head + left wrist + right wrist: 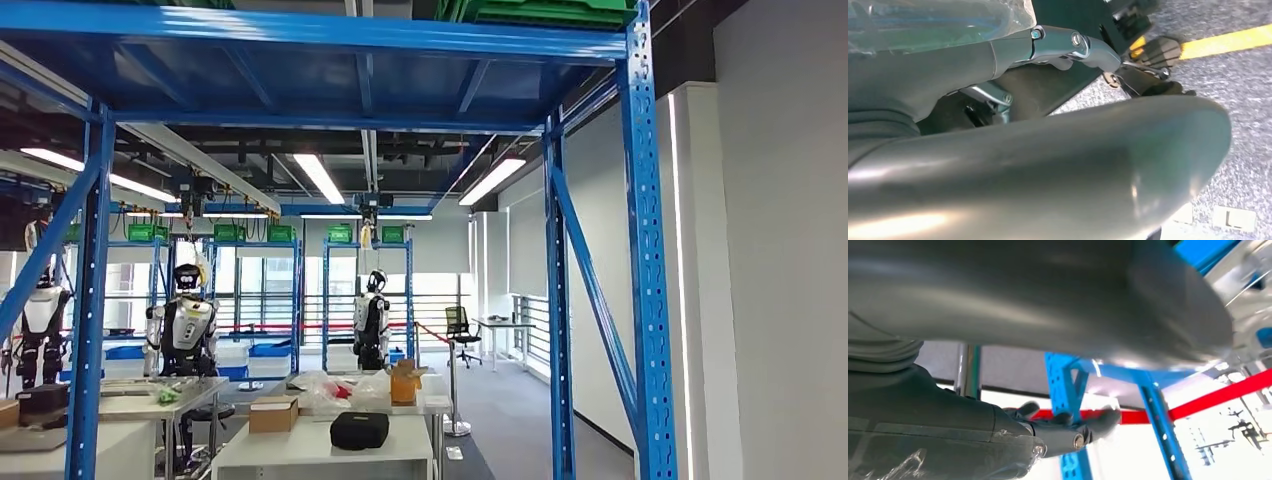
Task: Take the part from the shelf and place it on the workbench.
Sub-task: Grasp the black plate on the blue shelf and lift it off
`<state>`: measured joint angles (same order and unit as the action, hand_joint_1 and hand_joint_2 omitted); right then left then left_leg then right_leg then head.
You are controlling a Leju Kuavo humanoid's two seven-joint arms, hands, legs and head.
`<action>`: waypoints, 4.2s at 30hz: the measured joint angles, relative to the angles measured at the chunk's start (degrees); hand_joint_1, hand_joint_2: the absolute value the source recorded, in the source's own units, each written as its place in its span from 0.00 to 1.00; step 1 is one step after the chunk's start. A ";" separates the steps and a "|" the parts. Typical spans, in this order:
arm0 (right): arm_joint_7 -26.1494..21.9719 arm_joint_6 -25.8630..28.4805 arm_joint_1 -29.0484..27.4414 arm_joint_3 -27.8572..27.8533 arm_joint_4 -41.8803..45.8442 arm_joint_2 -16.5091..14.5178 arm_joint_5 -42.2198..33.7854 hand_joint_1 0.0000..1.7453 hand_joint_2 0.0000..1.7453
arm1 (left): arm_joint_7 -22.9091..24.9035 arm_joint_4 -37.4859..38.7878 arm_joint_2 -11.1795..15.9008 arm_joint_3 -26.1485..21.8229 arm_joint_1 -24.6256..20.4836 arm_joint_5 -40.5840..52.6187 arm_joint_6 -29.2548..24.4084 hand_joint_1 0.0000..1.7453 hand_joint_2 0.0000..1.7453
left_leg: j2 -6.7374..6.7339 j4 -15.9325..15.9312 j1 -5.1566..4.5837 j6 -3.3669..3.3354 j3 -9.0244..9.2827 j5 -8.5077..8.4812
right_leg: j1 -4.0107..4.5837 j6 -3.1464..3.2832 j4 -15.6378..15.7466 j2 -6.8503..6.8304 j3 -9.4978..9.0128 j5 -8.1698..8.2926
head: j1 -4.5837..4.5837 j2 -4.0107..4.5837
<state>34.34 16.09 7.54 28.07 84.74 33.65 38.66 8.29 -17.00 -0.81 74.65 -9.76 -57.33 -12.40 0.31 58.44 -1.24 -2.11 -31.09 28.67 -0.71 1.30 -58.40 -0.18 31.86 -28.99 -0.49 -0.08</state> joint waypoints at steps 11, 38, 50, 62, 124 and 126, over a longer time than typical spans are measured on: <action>-0.11 -1.21 1.68 1.25 0.27 0.05 0.55 0.00 0.00 | 0.00 -0.03 -0.21 0.02 0.05 0.11 0.16 0.00 0.00 | 0.04 -2.36 0.63 -0.14 2.83 1.07 | -0.33 -2.05 -8.87 -0.24 6.79 0.13 | 0.67 0.08; -0.21 -1.66 2.51 2.10 1.00 0.15 0.55 0.00 0.00 | -0.31 -0.03 -0.23 0.02 0.02 0.54 0.04 0.00 0.00 | -0.03 -1.69 1.00 -0.23 1.19 0.27 | -0.35 -2.22 -11.80 -0.24 6.28 -5.20 | 0.56 0.08; -0.39 -0.99 2.39 2.01 1.09 0.17 0.55 0.00 0.00 | -0.36 -0.03 -0.09 0.02 0.02 0.49 0.01 0.00 0.00 | -0.20 -0.19 0.44 2.03 2.74 3.88 | -0.13 0.37 1.11 -0.11 1.26 2.24 | 0.48 0.08; -0.38 -0.75 1.90 2.04 1.22 0.05 0.45 0.00 0.00 | -0.44 -0.11 -0.08 -0.04 0.01 0.45 -0.08 0.00 0.00 | -0.03 -0.71 1.01 1.54 -0.44 -0.24 | -0.20 -1.05 1.27 -0.08 -1.18 0.04 | -0.04 0.07; -0.38 -0.09 0.42 1.41 1.83 -0.16 -0.15 0.00 0.00 | -0.69 -0.12 -0.14 -0.22 0.01 0.34 -0.26 0.00 0.00 | -0.01 -1.24 0.48 0.51 0.48 0.05 | 0.10 -0.78 1.04 -0.15 -0.34 0.77 | 0.01 0.06; -0.38 -0.03 0.51 1.32 1.85 -0.15 -0.15 0.00 0.00 | -0.69 -0.13 -0.22 -0.22 0.01 0.34 -0.26 0.00 0.00 | 0.02 -2.04 0.77 -0.05 1.20 -0.30 | 0.05 -1.35 0.07 -0.22 -0.14 -0.03 | 0.05 0.08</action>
<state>33.97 16.06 8.05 29.39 86.59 33.50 38.51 7.60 -17.13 -1.03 74.42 -9.76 -56.99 -12.66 0.33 56.39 -0.47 -2.17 -29.90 28.37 -0.67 -0.04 -58.33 -0.40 31.72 -29.02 -0.43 0.00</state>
